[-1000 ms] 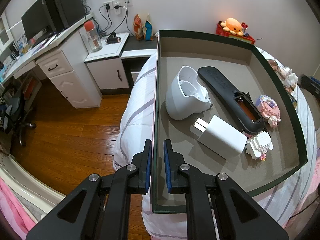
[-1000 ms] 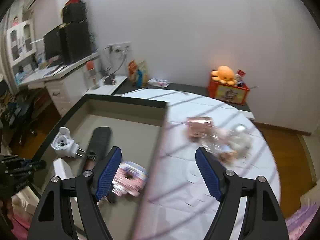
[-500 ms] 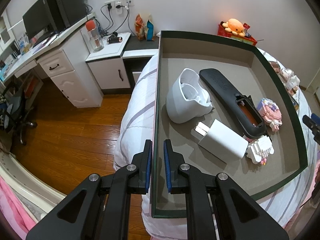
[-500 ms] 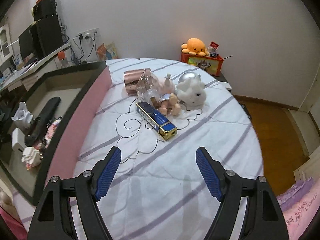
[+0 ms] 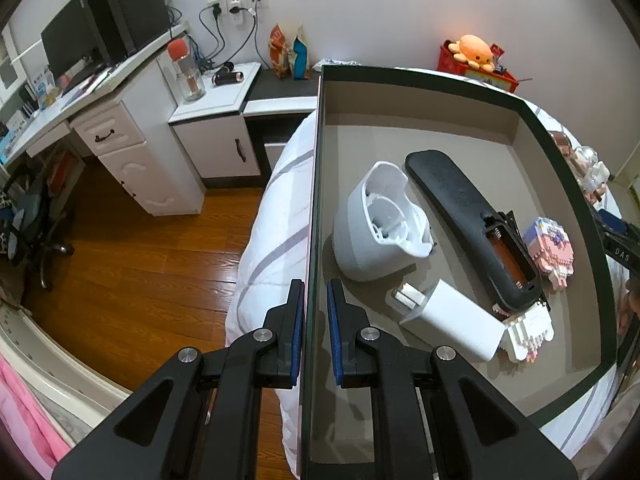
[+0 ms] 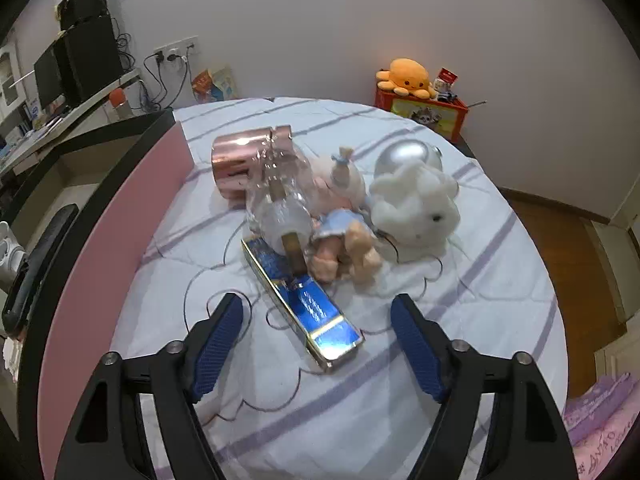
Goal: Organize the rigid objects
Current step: 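Grasp the blue-and-gold box with the right gripper, then carry the blue box into the tray and open the right gripper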
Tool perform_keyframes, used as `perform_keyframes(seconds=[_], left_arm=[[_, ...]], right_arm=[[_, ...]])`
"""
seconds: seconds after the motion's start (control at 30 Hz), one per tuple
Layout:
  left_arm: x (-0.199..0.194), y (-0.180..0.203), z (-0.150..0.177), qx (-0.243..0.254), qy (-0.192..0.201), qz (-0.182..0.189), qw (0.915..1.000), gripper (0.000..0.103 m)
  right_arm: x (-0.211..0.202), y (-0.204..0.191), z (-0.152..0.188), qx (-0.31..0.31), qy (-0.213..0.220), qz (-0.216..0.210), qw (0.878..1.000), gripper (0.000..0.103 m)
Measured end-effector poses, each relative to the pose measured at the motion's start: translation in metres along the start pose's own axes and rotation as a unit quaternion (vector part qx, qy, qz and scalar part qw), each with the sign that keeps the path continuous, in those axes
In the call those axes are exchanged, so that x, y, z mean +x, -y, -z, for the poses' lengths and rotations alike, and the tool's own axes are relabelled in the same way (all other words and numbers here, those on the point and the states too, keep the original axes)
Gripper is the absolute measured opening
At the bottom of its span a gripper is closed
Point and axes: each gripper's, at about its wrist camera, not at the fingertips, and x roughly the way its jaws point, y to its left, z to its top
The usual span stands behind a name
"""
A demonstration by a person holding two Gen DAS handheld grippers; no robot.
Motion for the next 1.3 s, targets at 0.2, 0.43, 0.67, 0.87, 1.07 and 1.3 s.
perform_keyframes(seconds=[0.2, 0.43, 0.67, 0.87, 1.07, 1.3], left_arm=[[0.002, 0.000, -0.002, 0.001, 0.000, 0.001, 1.0000, 0.010], [0.003, -0.001, -0.003, 0.001, 0.000, 0.004, 1.0000, 0.010], [0.001, -0.003, -0.003, 0.001, 0.000, 0.009, 1.0000, 0.010], [-0.001, -0.003, -0.002, 0.000, 0.003, 0.013, 0.9999, 0.010], [-0.001, -0.002, -0.002, 0.003, 0.003, 0.012, 0.9999, 0.010], [-0.001, -0.003, -0.002, 0.002, 0.003, 0.012, 0.9999, 0.010]], right_arm=[[-0.009, -0.006, 0.005, -0.010, -0.011, -0.027, 1.000, 0.027], [-0.020, -0.018, 0.016, -0.014, -0.023, -0.025, 0.999, 0.022], [-0.007, -0.017, 0.006, -0.010, -0.014, -0.022, 1.000, 0.034], [-0.018, -0.011, 0.010, 0.014, 0.001, -0.054, 0.998, 0.021], [-0.049, -0.022, 0.007, 0.014, 0.030, -0.061, 0.998, 0.021], [-0.084, -0.061, -0.012, -0.019, 0.068, -0.091, 0.993, 0.021]])
